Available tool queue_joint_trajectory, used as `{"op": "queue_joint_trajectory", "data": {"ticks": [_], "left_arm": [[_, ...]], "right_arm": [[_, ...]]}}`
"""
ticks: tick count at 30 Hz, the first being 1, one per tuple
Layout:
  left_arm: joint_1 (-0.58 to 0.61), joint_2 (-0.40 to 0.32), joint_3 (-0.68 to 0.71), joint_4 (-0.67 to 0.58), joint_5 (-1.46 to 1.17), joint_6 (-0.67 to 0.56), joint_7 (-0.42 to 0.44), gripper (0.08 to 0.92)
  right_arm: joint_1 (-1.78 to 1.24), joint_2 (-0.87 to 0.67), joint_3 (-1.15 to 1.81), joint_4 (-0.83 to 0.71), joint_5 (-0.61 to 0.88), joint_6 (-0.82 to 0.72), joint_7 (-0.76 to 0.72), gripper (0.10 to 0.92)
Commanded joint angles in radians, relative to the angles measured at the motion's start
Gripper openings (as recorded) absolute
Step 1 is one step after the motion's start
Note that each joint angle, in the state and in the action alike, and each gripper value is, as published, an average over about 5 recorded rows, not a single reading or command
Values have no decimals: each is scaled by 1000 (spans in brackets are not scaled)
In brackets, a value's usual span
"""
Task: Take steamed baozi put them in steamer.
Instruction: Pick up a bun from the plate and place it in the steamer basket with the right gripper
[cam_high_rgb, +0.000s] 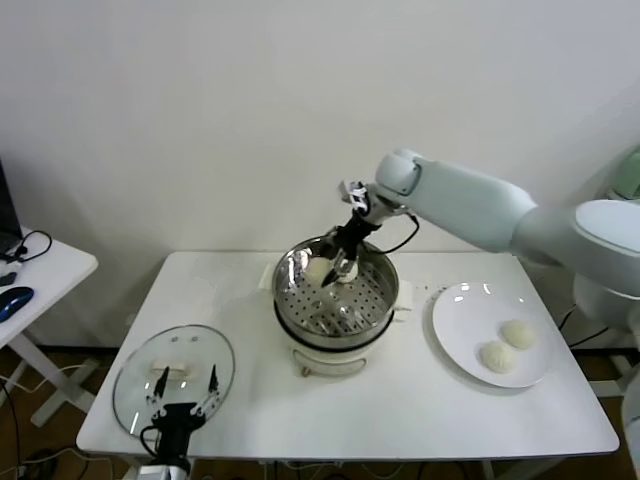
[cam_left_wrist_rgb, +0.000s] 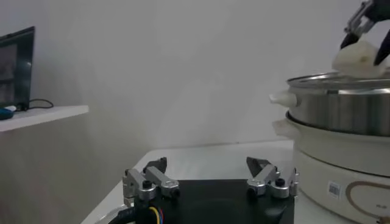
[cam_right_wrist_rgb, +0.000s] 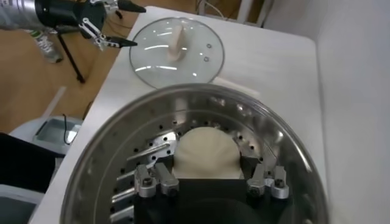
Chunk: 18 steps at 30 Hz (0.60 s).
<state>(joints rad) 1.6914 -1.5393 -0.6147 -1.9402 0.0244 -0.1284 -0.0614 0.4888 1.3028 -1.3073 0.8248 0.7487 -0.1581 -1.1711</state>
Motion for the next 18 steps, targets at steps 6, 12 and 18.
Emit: {"op": "queue_joint_trajectory", "data": {"ticks": [6,12,18], "left_arm": [[0,3,1,6,-2,-3,0,823],[1,2,0,9,-4,-4,-1,823],[3,2,-1,10,-4,-5,-1,823]], "right_arm": [[-58,103,5,-136,-77,21,-1,712],[-64,106,9,-144,-96,28,-3,712],[-68,100,-2,-128,-106,32,-4,712]]}}
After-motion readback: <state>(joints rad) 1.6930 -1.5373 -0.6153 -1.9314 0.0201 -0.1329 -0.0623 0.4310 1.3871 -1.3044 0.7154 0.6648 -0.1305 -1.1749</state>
